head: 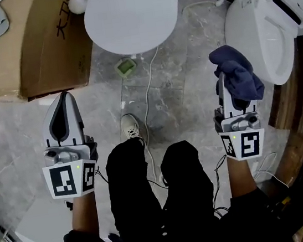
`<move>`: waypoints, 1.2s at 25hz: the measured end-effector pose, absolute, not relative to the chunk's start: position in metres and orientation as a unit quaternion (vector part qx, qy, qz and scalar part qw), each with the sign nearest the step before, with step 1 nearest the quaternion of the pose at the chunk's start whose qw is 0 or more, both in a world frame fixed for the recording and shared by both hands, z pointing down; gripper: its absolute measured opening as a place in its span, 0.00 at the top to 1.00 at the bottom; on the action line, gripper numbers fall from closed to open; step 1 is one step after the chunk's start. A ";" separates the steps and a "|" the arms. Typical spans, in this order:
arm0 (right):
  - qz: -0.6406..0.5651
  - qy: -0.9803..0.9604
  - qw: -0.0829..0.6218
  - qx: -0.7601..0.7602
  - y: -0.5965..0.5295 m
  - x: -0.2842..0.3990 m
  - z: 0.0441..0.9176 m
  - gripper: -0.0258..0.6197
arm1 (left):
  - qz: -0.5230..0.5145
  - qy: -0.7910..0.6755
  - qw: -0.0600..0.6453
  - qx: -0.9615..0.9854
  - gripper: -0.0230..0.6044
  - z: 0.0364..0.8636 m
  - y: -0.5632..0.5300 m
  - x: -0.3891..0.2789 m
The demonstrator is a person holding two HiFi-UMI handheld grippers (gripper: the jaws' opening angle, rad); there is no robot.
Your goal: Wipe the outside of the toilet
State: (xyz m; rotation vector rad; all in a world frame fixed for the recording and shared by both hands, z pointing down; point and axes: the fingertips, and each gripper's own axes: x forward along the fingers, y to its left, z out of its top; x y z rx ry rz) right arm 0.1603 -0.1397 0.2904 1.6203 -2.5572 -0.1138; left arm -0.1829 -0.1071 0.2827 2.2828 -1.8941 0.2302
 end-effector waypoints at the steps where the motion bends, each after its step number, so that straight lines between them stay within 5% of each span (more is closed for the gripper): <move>1: -0.037 -0.843 0.058 0.534 -0.140 0.160 0.277 0.86 | 0.070 -0.638 0.092 0.761 0.95 0.271 -0.106 -0.182; 30: -0.036 -0.830 0.037 0.555 -0.121 0.158 -0.086 0.86 | 0.029 -0.641 0.119 0.758 0.95 -0.058 -0.098 -0.184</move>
